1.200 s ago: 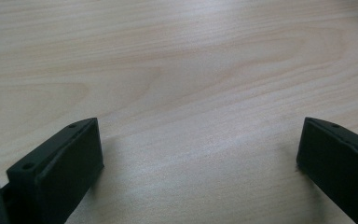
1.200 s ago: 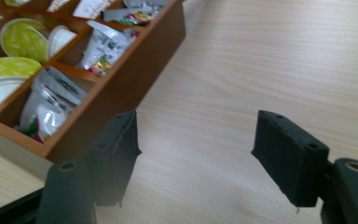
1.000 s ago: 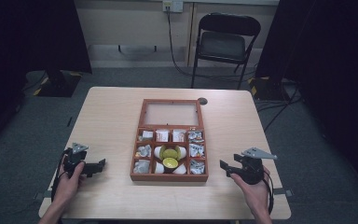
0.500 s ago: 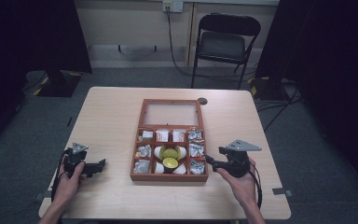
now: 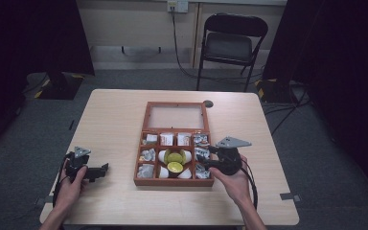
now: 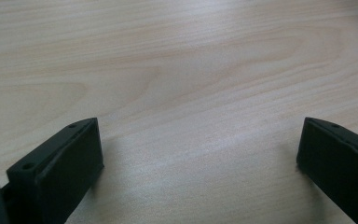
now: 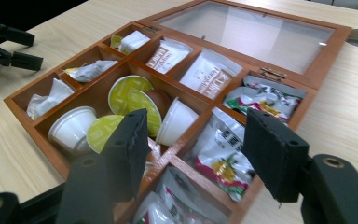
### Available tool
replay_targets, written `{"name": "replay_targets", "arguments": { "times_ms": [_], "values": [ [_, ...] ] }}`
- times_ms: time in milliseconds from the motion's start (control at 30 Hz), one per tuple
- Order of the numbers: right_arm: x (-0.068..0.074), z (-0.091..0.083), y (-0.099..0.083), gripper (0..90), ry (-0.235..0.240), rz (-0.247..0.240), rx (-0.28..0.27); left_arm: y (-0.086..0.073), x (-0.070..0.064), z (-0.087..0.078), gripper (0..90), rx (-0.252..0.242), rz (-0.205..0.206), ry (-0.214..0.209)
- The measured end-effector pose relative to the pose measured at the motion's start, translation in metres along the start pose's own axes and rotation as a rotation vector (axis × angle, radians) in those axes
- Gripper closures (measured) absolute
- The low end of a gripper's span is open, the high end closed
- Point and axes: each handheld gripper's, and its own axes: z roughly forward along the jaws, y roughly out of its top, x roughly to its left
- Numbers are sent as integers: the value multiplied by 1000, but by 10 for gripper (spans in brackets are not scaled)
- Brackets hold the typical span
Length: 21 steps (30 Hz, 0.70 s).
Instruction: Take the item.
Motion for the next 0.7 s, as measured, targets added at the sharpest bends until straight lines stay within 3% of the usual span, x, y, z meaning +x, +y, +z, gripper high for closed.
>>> {"name": "replay_targets", "arguments": {
  "times_ms": [433, 700],
  "values": [
    [23, 33, 17, 529, 101, -51, 23, 0, 0, 0, 0, 0, 0, 0],
    [36, 55, 11, 540, 153, -75, 93, 0, -1, -1, 0, 3, 1, -3]
  ]
}}
